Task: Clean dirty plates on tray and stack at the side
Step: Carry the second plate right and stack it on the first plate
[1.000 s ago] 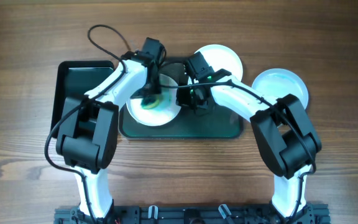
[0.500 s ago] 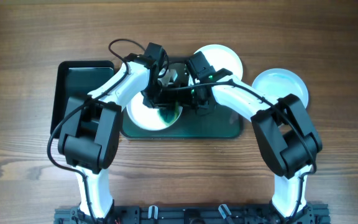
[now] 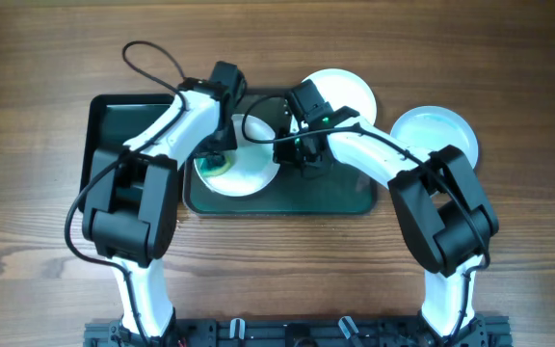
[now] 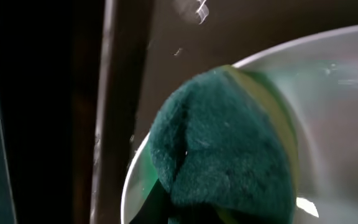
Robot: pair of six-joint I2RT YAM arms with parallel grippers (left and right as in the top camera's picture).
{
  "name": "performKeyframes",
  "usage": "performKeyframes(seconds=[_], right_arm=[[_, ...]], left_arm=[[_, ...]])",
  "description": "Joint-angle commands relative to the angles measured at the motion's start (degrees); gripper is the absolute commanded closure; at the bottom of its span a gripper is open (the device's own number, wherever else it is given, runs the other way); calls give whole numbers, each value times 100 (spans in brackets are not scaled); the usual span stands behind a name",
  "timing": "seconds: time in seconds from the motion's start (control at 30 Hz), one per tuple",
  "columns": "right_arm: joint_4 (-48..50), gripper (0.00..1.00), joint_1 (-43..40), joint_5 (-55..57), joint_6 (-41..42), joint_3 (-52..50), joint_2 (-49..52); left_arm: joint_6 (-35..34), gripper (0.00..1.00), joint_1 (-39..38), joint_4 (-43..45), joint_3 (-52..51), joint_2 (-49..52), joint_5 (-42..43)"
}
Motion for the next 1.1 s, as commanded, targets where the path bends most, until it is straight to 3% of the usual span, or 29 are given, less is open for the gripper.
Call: performKeyframes(seconds=[0.0, 0.13, 0.27, 0.43, 0.53, 0.8, 0.9, 1.07], right_arm=[[-74, 96, -11, -48, -52, 76, 118], [-219, 96, -4, 7, -396, 87, -120], [-837, 95, 103, 1207, -750, 87, -693], [-1587, 95, 492, 3569, -940, 87, -1731], [-1884, 96, 1084, 5591, -1049, 87, -2330], [-1956, 96, 2872, 10585, -1526, 87, -2603], [-1528, 96, 3246, 10622, -2275, 87, -2603], [-1484, 96, 3233, 10618, -2264, 87, -2614]], left_arm=[[-109, 96, 245, -472, 96, 7, 872], [599, 96, 413, -1491, 1178, -173, 2389], [595, 96, 811, -1884, 1963, -372, 2723], [599, 96, 1113, -1735, 1991, -459, 2695], [597, 96, 1113, -1670, 1991, -459, 2653], [597, 96, 1113, -1665, 1991, -459, 2653], [597, 96, 1113, -1663, 1991, -459, 2656], [597, 96, 1113, -1668, 1991, -459, 2658]])
